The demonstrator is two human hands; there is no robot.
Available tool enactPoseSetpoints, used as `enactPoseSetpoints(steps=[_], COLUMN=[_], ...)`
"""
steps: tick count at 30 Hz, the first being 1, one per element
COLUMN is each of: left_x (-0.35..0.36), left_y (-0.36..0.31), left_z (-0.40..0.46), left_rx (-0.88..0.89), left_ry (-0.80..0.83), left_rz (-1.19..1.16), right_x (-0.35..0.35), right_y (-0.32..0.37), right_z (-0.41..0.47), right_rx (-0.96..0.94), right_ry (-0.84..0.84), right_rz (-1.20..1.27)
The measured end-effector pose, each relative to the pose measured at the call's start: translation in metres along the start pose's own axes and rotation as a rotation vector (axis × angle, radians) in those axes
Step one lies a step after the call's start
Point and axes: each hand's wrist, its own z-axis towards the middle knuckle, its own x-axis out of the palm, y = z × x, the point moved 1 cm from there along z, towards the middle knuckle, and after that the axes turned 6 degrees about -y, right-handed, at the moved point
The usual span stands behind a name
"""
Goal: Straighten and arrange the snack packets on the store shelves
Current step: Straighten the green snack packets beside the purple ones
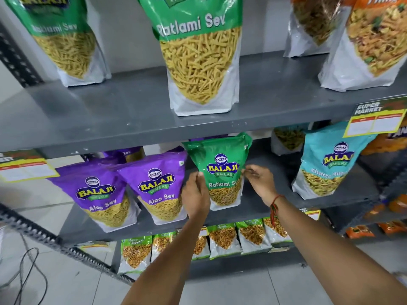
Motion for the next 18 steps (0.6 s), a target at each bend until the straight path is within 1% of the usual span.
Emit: enactPoseSetpoints(steps=[3,5,11,18], left_x=[0.005,0.007,-0.008,-0.050], left_y=[0.002,0.002,-0.007,-0.021], left_z=[0.000,0.000,-0.022,-0.087], left_rx=[-0.062,-0.083,-0.061,-0.080], left_ry=[-0.052,-0.053,-0.030,-0.101], left_rz=[0.004,-0.013,0.008,-0.027], right_x=[-0.002,-0.004,-0.020,-0.067], right_y=[-0.005,-0.007,-0.004,0.008], right_z=[0.003,0.001,-0.029,-0.101], right_rx=[-0.003,-0.026,-0.027,-0.183], right_ry=[-0.036,-0.049,-0.074,-0.007], right_rz=[-0.022,-0.046,-0.032,-0.114])
